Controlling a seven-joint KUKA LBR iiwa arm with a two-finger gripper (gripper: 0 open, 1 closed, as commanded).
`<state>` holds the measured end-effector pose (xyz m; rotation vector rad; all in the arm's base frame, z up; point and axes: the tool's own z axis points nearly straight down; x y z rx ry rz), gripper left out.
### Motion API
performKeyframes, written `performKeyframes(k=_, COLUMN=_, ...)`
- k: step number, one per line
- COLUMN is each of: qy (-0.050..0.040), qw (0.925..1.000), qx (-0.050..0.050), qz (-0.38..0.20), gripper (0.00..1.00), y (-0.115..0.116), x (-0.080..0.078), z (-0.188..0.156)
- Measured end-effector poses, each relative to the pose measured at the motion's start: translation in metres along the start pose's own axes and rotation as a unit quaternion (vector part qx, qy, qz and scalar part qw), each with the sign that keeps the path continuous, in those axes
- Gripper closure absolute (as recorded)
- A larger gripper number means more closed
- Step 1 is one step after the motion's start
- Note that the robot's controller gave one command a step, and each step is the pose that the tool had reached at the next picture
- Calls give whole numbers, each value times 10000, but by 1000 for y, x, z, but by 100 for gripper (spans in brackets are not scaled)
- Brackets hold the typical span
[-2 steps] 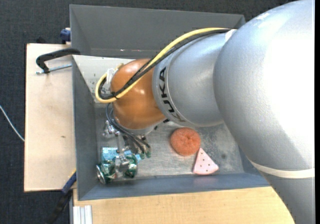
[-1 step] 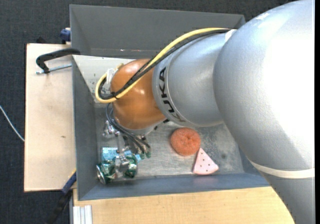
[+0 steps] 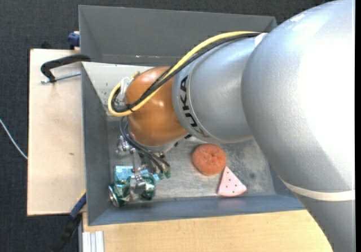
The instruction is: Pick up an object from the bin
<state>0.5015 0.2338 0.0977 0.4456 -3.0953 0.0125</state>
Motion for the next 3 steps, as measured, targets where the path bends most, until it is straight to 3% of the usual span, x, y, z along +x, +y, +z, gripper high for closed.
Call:
performKeyframes(k=1, qy=-33, qw=10000, qx=-4, qz=3, gripper=100, y=-1, x=2, z=-1)
performKeyframes(k=3, qy=9, qw=10000, qx=0, qz=-1, gripper=100, y=0, x=0, z=2)
